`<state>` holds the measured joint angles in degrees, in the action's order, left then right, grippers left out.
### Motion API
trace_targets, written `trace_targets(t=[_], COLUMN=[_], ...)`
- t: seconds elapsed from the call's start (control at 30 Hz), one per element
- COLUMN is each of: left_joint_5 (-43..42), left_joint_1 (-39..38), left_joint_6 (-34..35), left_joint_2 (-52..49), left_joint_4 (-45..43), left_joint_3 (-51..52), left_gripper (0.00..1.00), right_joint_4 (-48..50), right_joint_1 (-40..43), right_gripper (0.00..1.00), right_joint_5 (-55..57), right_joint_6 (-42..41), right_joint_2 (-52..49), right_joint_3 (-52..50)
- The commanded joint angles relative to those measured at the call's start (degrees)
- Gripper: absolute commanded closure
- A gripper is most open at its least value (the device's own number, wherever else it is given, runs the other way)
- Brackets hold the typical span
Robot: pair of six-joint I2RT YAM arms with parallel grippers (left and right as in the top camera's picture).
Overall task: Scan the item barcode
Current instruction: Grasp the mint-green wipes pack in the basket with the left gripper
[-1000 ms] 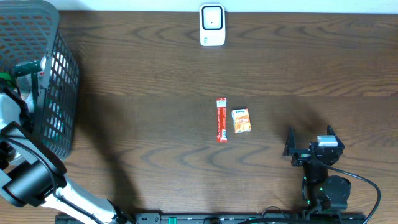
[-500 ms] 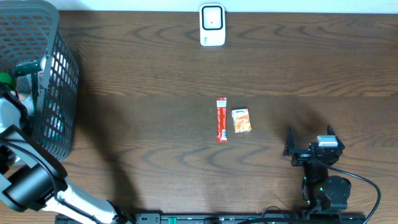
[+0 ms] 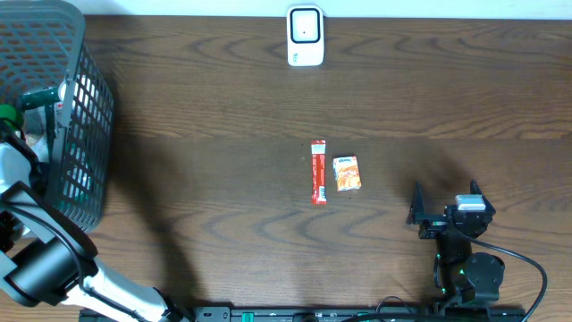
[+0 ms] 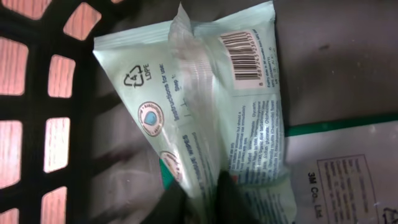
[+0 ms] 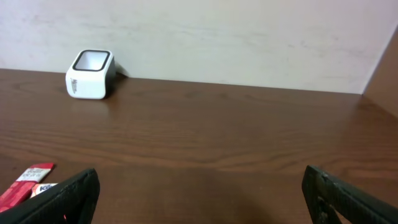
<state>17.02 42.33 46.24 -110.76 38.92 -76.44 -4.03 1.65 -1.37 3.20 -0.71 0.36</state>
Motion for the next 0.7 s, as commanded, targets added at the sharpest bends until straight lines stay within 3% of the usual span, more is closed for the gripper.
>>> trace_targets(t=[0.0, 0.67], left_joint_5=[-7.6, -7.6], left_joint_1=[-0.6, -0.7], left_joint_6=[-2.8, -7.0], left_joint_2=[-0.7, 38.6], left_joint_4=[1.3, -8.2], left_joint_3=[1.7, 1.0], left_gripper=[0.93, 0.93], right_joint_4=[-0.2, -0.2], right_joint_1=[0.5, 0.5], right_gripper=[0.01, 0.01], right_joint_5=[-0.2, -0.2], right_joint_6=[0.3, 0.3], right_joint_2=[0.2, 0.2], right_joint_3=[-0.1, -0.1])
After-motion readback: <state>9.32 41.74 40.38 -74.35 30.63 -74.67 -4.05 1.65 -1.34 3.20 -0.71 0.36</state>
